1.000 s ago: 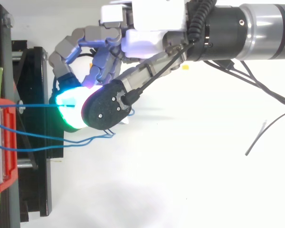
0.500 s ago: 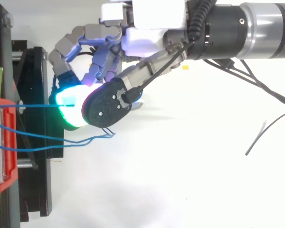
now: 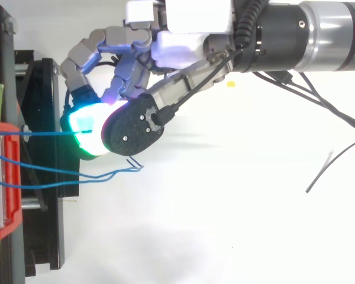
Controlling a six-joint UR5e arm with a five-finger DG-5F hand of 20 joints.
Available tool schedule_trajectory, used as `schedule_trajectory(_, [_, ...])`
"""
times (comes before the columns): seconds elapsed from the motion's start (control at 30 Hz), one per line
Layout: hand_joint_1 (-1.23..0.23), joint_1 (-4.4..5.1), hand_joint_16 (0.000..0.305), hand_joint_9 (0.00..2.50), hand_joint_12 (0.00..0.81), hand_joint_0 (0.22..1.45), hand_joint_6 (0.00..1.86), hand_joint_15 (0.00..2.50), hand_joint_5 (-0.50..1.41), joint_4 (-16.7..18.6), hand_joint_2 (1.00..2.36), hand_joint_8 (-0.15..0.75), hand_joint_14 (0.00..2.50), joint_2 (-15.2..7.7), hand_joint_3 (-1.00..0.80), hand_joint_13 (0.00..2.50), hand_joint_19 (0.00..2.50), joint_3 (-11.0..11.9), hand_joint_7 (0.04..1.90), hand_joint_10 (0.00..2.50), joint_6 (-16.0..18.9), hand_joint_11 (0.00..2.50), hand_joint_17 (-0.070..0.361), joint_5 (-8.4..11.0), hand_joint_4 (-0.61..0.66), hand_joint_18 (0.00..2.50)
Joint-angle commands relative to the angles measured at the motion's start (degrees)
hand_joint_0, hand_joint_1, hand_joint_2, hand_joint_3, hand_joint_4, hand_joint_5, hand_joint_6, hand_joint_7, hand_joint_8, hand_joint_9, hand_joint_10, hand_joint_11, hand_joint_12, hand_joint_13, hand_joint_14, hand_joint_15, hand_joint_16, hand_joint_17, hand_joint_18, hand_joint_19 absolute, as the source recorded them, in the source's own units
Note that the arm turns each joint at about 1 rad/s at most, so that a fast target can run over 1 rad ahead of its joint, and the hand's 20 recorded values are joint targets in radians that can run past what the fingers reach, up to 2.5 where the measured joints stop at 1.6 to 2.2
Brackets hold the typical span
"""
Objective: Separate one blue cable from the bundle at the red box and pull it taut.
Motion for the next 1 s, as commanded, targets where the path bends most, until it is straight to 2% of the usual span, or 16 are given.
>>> schedule_trajectory(0.0, [-0.76, -0.09, 0.043, 1.02, 0.355, 0.76, 0.92, 1.54, -0.19, 0.1, 1.0, 0.329, 1.54, 0.0, -0.46, 1.04, 1.12, -0.1, 1.18, 0.02, -0.6, 1.24, 0.096, -0.12, -0.04, 1.02])
schedule_trajectory(0.27, [-0.77, -0.27, 0.043, 1.05, 0.357, 0.76, 0.92, 1.52, -0.19, 0.6, 1.01, 0.323, 1.61, 0.0, -0.43, 1.02, 1.13, -0.1, 1.19, 0.02, -2.6, 1.29, 0.097, -0.21, -0.05, 1.01])
schedule_trajectory(0.67, [-0.77, -0.53, 0.043, 1.15, 0.357, 0.75, 0.92, 1.5, -0.19, 0.7, 1.01, 0.308, 1.67, 0.0, -0.41, 1.0, 1.14, -0.2, 1.2, 0.01, -2.6, 1.59, 0.096, -0.21, -0.05, 1.01])
schedule_trajectory(0.73, [-0.77, -0.53, 0.043, 1.17, 0.356, 0.76, 0.92, 1.5, -0.19, 0.7, 1.01, 0.298, 1.67, 0.0, -0.42, 1.0, 1.13, -0.2, 1.19, 0.0, -2.6, 1.71, 0.096, -0.21, -0.05, 1.01])
schedule_trajectory(0.97, [-0.77, -0.53, 0.043, 1.11, 0.361, 0.75, 0.92, 1.49, -0.18, 0.9, 1.01, 0.285, 1.67, 0.0, -0.42, 1.0, 1.12, -0.2, 1.19, 0.74, -2.6, 1.65, 0.097, -0.21, -0.05, 1.01])
